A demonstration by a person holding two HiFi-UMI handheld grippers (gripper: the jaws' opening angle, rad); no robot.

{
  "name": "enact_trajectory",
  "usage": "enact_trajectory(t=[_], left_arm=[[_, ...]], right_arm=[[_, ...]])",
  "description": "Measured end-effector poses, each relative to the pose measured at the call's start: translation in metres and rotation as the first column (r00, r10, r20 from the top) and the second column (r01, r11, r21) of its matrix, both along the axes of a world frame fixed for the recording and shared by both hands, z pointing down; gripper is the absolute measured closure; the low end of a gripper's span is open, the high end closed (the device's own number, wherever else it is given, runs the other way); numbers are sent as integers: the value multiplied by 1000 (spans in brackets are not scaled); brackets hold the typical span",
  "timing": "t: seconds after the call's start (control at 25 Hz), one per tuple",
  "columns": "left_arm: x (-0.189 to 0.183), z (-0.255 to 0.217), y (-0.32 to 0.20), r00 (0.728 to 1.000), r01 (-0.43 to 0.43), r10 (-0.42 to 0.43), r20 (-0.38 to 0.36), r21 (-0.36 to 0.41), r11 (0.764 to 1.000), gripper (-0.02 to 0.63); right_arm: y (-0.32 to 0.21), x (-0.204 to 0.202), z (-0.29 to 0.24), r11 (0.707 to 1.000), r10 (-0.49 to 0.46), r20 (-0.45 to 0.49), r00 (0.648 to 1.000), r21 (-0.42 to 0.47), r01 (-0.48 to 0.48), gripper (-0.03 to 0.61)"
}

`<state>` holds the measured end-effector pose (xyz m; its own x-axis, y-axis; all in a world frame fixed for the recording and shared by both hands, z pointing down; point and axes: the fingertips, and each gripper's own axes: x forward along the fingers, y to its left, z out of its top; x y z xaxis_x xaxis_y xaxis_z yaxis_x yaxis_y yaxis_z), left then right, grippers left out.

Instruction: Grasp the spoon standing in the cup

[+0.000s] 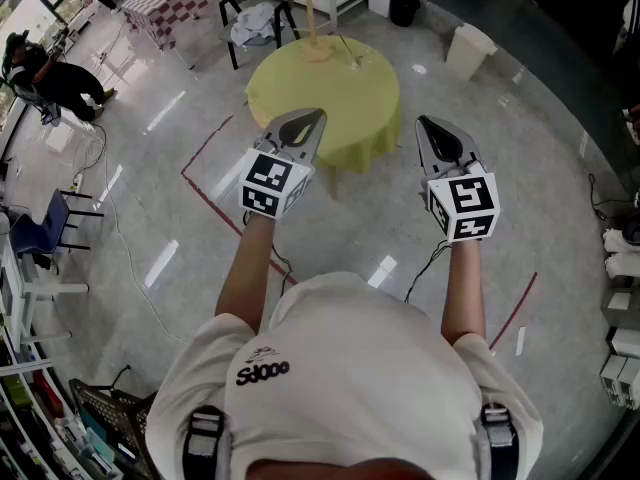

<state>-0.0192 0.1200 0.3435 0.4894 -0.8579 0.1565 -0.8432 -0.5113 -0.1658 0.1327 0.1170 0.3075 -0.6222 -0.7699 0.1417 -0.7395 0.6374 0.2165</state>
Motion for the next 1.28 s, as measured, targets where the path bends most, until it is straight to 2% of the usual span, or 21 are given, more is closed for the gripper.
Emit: enact_trajectory(t=[0.24,0.48,0.8,1.0,1.28], left_arm=[[16,2,-5,1000,11,-11,4,1,1000,586],[33,14,-3,998,54,-54,-12,-18,998,586],[40,31,-12,998,69,-69,-5,-57,996,586],[22,38,-42,998,63,-64,-14,-61,996,586],[-19,49,-121,999,36,-37,-20,-52,998,586]], right_arm=[[-8,15,2,1000,-16,8,1000,3,16,555],[-10,32,6,996,-80,112,990,-16,82,555],[-28,41,22,991,-107,138,985,-63,117,555],[-53,19,34,990,-110,113,988,-70,118,556],[-121,-22,46,994,-82,83,993,-65,88,555]])
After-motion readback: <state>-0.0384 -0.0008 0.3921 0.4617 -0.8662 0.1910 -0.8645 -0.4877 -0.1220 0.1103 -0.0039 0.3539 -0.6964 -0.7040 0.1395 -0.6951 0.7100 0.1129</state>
